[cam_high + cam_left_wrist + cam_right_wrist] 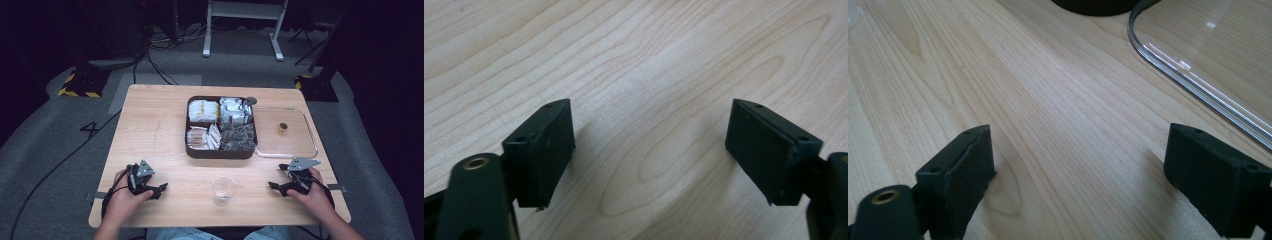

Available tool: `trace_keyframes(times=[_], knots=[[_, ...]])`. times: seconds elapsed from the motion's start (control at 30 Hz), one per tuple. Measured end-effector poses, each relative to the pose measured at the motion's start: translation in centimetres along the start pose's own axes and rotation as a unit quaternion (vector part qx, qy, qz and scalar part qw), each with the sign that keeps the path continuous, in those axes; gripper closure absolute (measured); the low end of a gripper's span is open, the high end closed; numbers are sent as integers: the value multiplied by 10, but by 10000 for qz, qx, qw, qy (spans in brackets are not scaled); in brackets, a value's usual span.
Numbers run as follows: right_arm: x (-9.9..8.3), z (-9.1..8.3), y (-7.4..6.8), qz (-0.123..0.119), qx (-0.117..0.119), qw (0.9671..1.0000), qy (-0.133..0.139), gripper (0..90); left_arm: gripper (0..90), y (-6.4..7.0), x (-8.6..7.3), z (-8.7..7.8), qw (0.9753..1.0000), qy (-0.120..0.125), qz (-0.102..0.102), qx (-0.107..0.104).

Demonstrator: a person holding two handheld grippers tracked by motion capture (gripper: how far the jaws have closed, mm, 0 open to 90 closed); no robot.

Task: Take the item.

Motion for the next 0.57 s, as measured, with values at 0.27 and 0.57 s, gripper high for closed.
trace_keyframes(times=[0.27,0.57], knots=[[0,0,0,-1,0,10000,0,127,153,-4,-1,1,9998,170,46,-36],[0,0,0,0,0,10000,-1,127,145,-4,0,2,9999,160,-10,29]])
Point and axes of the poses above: each handheld gripper's, and its own axes: z roughly forward along the jaws, x roughly out of its top, y roughly to its right, the point moved 8 cm from there along z, roughly forward along the jaws, and after that the axes turned 11 degrees about -z, right-handed, at the moved point
